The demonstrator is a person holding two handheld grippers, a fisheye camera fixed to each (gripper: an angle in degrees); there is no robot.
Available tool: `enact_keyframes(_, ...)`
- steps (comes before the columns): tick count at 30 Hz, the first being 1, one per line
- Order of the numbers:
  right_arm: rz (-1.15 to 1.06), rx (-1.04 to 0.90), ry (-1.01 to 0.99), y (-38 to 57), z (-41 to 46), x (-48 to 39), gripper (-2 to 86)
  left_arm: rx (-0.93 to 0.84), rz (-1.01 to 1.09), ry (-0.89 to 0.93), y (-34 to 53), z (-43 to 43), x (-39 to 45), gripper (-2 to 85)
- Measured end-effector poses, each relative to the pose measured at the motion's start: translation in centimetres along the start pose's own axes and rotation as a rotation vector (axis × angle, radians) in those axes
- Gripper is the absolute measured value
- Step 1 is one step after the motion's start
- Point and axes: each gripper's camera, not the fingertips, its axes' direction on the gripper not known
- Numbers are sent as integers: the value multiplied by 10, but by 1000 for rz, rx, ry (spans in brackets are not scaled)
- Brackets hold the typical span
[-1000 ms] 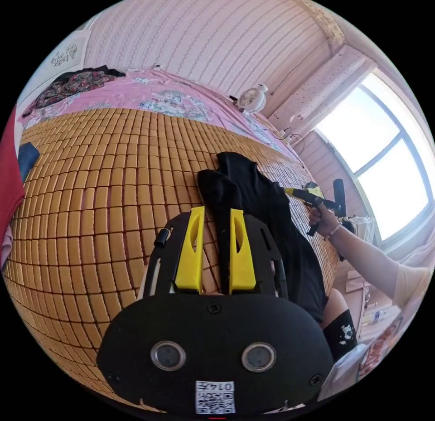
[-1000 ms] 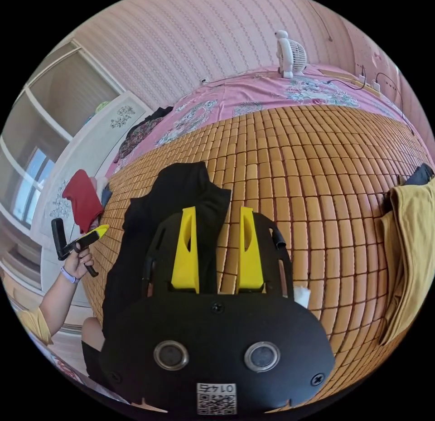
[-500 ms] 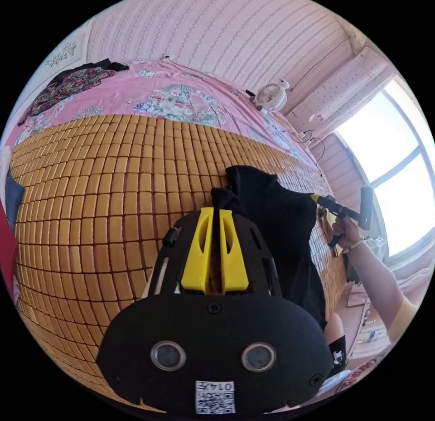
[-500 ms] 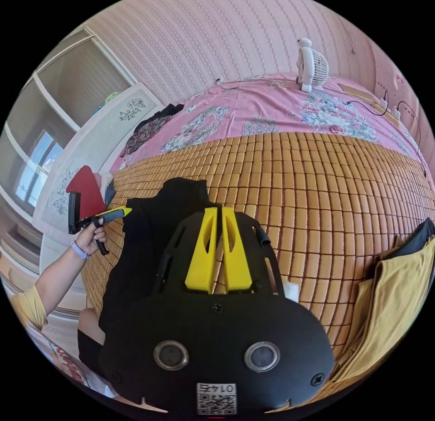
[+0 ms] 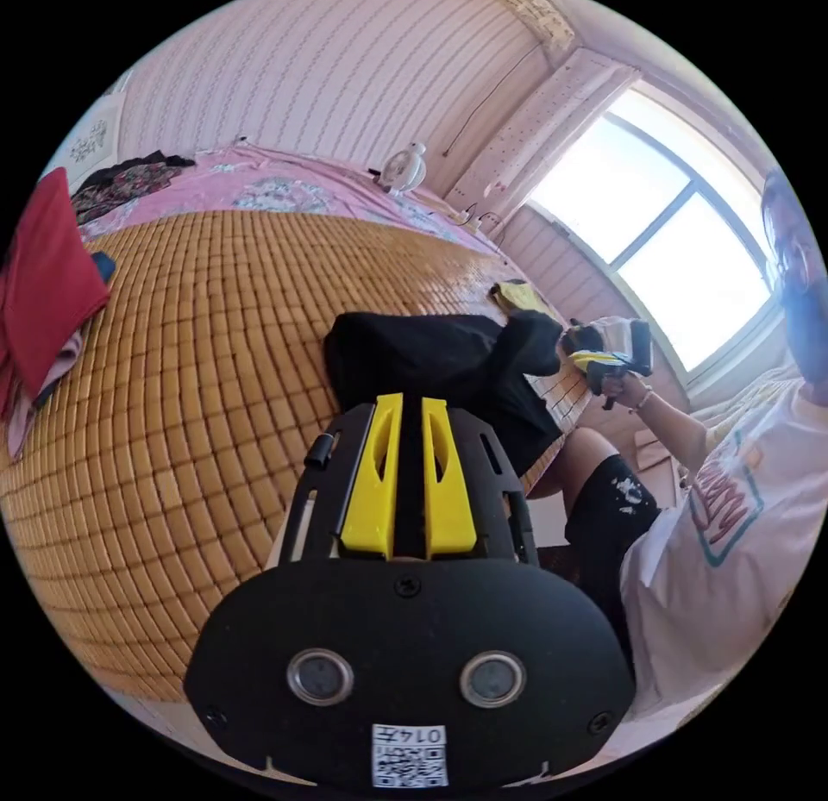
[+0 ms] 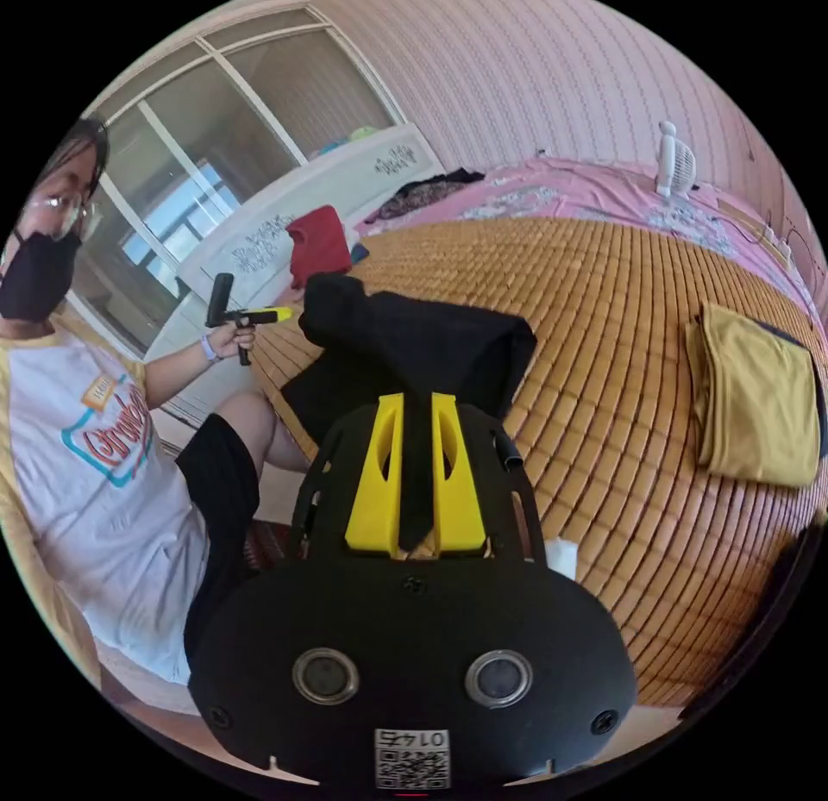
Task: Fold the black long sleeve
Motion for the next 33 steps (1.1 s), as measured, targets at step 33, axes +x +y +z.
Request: enact_keyframes(33, 233, -377, 259, 2, 147, -152, 23, -448, -9, -481, 144, 124, 148, -10)
